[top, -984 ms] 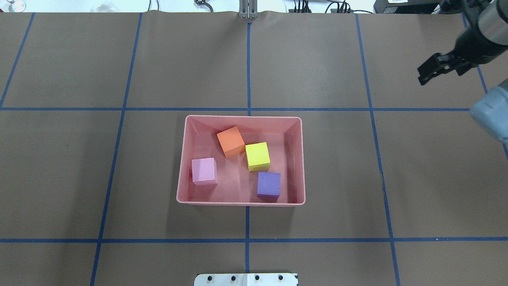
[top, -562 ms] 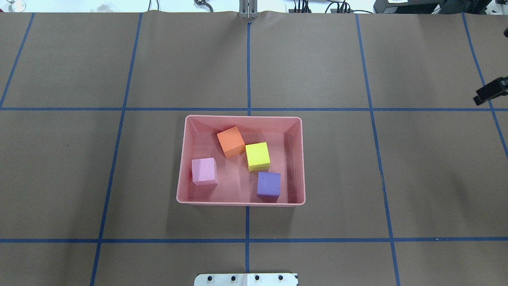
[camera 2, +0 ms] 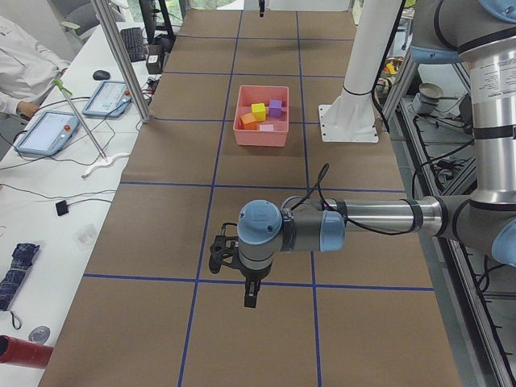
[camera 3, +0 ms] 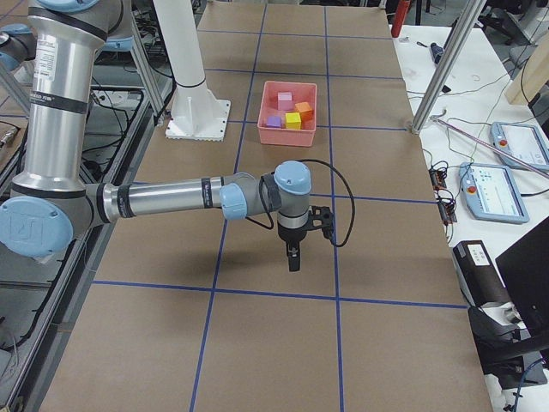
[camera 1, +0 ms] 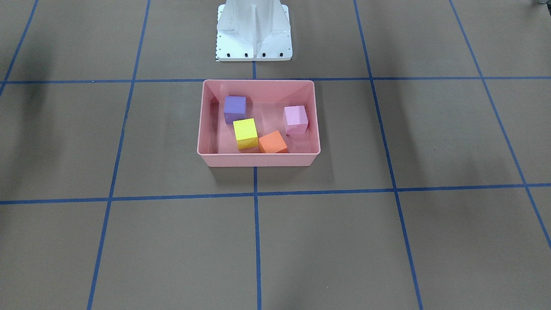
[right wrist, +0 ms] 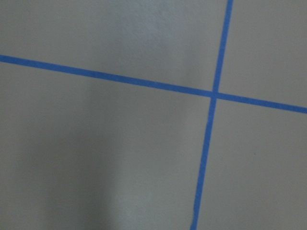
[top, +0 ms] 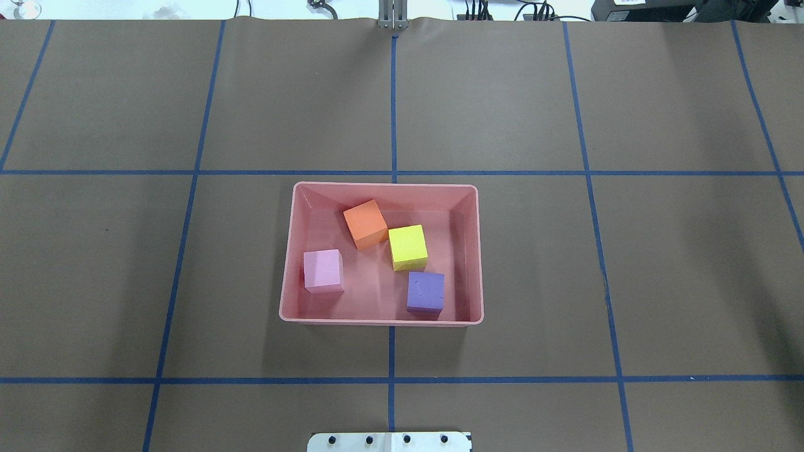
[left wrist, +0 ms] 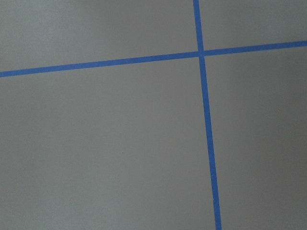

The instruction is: Place blocks into pink bin with both arms

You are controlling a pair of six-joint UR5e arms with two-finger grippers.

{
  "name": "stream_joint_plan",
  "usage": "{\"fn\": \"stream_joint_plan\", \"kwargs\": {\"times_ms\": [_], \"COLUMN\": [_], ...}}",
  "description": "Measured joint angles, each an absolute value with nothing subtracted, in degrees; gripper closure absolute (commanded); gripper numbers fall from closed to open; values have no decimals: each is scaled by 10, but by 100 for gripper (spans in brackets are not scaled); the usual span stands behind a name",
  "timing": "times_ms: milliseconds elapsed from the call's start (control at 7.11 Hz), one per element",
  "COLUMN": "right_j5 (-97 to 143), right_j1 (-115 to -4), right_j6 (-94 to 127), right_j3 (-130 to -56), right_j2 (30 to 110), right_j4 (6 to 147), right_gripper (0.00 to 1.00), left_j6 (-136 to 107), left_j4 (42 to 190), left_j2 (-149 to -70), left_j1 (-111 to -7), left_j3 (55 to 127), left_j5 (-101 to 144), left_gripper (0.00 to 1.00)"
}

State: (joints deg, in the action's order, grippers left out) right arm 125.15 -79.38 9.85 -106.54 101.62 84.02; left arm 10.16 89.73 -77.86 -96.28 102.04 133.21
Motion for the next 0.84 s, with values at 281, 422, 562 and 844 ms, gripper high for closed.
{"fn": "stream_joint_plan", "kwargs": {"times_ms": [281,422,562,844], "right_j5": [1265,1281,1291,1297], "right_j1": [-841,-855,-860,-862], "right_j6": [38,25,20,18], "right_j3": [-1061,-1061,-1062,-1060], "right_j2": [1040,1044,1044,1044], "right_j4": [838,837,837,836], "right_gripper": [0,0,0,0], "left_j6": [102,102,102,102], "left_j4": [899,899,899,900], "left_j2": [-778,-777,-777,-777], "left_j1": [-963,-963,-963,-962], "left_j3": [1023,1024,1025,1025], "left_j5": [1332,1332,1332,1332], "left_gripper": [0,0,0,0]}}
